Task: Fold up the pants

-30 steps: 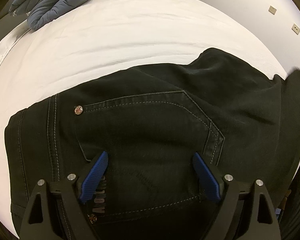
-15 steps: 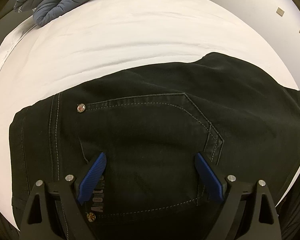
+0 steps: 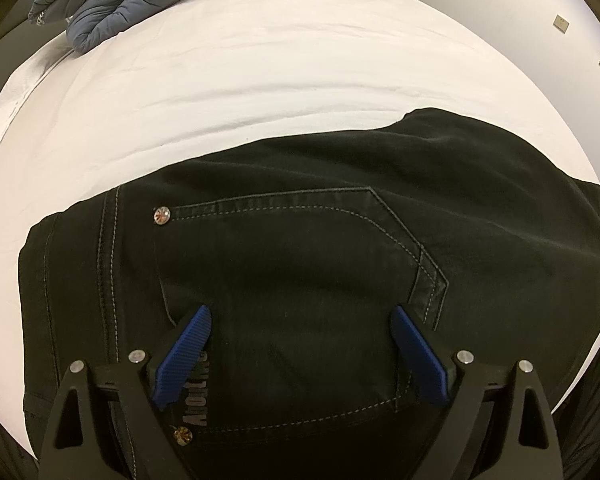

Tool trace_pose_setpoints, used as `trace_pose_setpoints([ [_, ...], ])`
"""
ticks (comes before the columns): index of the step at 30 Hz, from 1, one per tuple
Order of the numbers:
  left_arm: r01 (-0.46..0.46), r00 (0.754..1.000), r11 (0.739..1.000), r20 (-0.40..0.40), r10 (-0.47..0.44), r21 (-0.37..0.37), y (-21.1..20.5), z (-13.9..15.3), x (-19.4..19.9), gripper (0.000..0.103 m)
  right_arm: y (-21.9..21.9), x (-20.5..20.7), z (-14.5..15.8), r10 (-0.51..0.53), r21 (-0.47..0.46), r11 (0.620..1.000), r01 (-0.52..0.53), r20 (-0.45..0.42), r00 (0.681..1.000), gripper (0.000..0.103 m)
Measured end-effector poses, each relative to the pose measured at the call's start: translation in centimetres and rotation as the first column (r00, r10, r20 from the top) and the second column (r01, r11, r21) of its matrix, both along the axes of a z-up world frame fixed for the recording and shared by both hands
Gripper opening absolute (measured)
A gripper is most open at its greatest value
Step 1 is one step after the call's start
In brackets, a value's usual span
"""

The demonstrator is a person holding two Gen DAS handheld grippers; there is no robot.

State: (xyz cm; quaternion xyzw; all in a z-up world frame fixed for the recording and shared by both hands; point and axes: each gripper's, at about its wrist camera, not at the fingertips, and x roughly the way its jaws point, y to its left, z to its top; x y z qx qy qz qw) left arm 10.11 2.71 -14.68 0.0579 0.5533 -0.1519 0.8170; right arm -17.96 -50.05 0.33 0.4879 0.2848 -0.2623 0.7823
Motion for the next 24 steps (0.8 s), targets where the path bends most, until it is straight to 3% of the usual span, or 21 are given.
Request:
trace_pose_setpoints([
  [5,0.005,1.0,1.0,0.0,-0.005,0.003,0.2,-0.1,-0.2,0.093,-1.4,-1.4,-0.7,0.0,0.123,0.992,-0.005,0.047,0.999,0.004],
  [9,0.0,1.0,1.0,-0.002,0.0,-0.002,0.2,0.0,-0.4,0.093,-2.3,-4.9,-0.1,-0.11,0.198,0.975,0.1,0.04,0.993,0.011],
  [11,-0.005,1.0,1.0,-0.001,0.005,0.0,0.2,0.1,-0.6,0.093,-2.4,-6.8,1.1,-0.197,0.136,0.97,0.202,-0.051,0.979,0.024],
  [13,-0.005,1.0,1.0,-0.002,0.005,-0.002,0.2,0.3,-0.9,0.093,-2.4,-7.7,2.9,-0.26,0.051,0.964,0.263,-0.049,0.964,0.025],
  [14,-0.001,1.0,1.0,0.001,0.001,-0.005,0.1,0.4,-1.1,0.093,-2.3,-7.0,3.8,-0.228,0.016,0.973,0.229,-0.028,0.973,0.025],
  [17,0.014,0.999,1.0,0.038,-0.013,-0.004,-0.5,1.4,-2.0,0.093,-1.1,-1.3,6.2,0.034,-0.063,0.998,-0.032,0.026,0.999,0.025],
  [19,0.014,0.997,1.0,0.072,-0.013,-0.017,-1.0,2.5,-2.8,0.093,0.8,3.8,6.8,0.236,-0.075,0.97,-0.233,0.033,0.971,0.025],
  [21,0.013,0.996,0.998,0.094,-0.007,-0.059,-1.3,3.5,-3.4,0.093,2.7,7.8,6.0,0.374,-0.058,0.925,-0.375,-0.034,0.927,0.025],
  [24,0.016,0.995,0.994,0.102,-0.005,-0.11,-1.8,3.9,-4.0,0.093,3.6,13.2,3.5,0.455,-0.053,0.886,-0.461,-0.092,0.886,0.025],
])
